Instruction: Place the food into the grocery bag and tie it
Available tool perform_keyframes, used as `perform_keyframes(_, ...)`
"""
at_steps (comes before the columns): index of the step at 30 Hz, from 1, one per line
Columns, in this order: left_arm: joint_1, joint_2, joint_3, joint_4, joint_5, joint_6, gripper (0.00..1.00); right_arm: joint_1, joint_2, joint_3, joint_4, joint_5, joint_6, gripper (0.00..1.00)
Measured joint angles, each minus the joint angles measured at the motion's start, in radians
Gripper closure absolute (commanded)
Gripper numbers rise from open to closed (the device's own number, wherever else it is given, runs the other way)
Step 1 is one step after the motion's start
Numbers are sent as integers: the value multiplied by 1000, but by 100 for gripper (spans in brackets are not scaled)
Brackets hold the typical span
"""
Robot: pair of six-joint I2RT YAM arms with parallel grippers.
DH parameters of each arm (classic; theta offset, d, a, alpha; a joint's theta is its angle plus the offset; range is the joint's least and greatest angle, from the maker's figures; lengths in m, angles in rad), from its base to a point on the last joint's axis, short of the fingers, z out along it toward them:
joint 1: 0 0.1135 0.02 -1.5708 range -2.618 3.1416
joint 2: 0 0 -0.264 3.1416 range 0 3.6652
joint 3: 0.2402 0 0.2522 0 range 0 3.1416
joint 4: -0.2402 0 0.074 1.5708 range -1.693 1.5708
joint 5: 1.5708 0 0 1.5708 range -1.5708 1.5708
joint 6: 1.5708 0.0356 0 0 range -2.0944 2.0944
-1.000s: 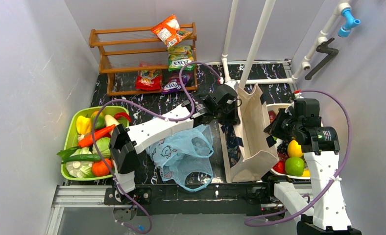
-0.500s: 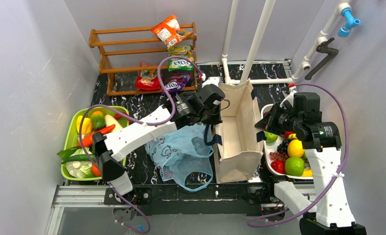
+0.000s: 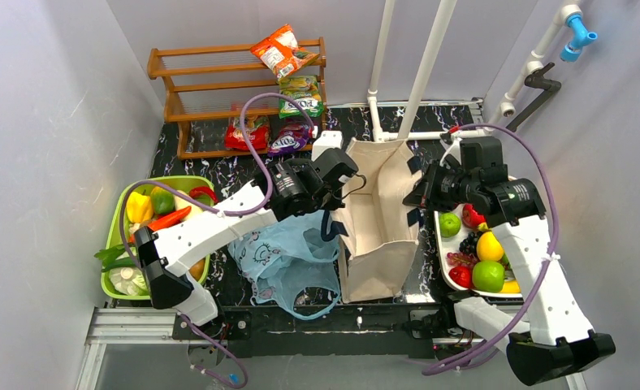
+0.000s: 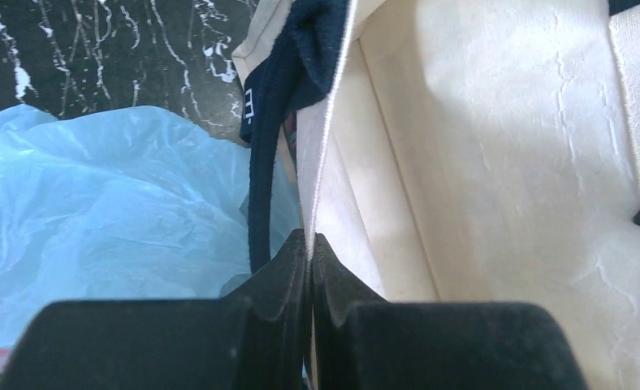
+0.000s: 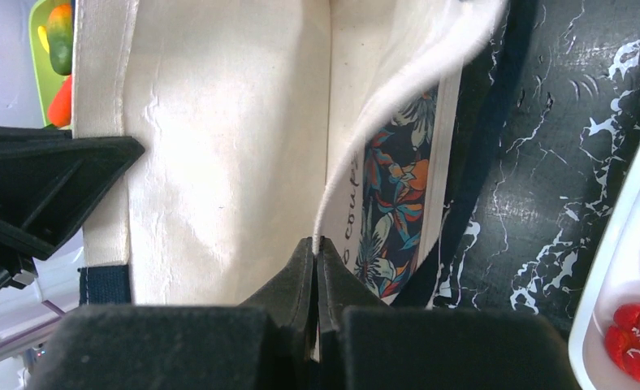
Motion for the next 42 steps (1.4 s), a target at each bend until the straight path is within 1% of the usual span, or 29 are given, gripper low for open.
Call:
perform_keyframes(5,0,-21,-26,-32,-50,-27,100,37,38,1,39,18,1,99)
perform_keyframes(12,0,-184,-206,-20,-73,-92,100,112,31,-33,80,57,26,99)
perform_keyframes(13,0,-198,-222,-16,-73,-95,98,113,31,-42,80,67,29,99)
perform_keyframes(14,0,-205,-233,-13,-74,-97,93,113,31,-45,79,76,31,99)
perform_keyframes(15,0,-205,-236,-11,-74,-96,83,113,34,-46,75,92,34,99)
perform_keyframes(16,0,-204,-237,-7,-75,-94,67,114,36,-46,75,108,38,99)
perform_keyframes(17,0,-201,-237,-5,-79,-87,48,114,38,-46,75,125,40,99)
perform_keyframes(18,0,-200,-236,-4,-85,-78,34,114,41,-46,74,143,42,99)
perform_keyframes(19,1,-198,-230,-8,-90,-65,24,113,45,-45,75,161,45,99)
perform_keyframes(20,5,-194,-219,-16,-97,-53,17,113,50,-44,76,176,45,99)
perform_keyframes(21,11,-188,-198,-24,-98,-43,13,113,56,-42,79,195,47,99)
perform_keyframes(24,73,-169,-109,-56,-74,-25,9,113,80,-32,84,225,49,99)
perform_keyframes(27,215,-164,-32,-61,-26,2,7,113,99,-28,93,237,51,99)
perform_keyframes(30,358,-162,14,-58,27,40,6,113,101,-28,101,242,52,99)
perform_keyframes(33,461,-139,82,-56,79,69,6,113,99,-29,103,243,54,99)
perform_keyframes(39,621,-34,215,45,235,97,7,113,89,-33,103,246,61,99)
perform_keyframes(42,665,34,251,127,290,90,11,113,71,-47,103,247,66,99)
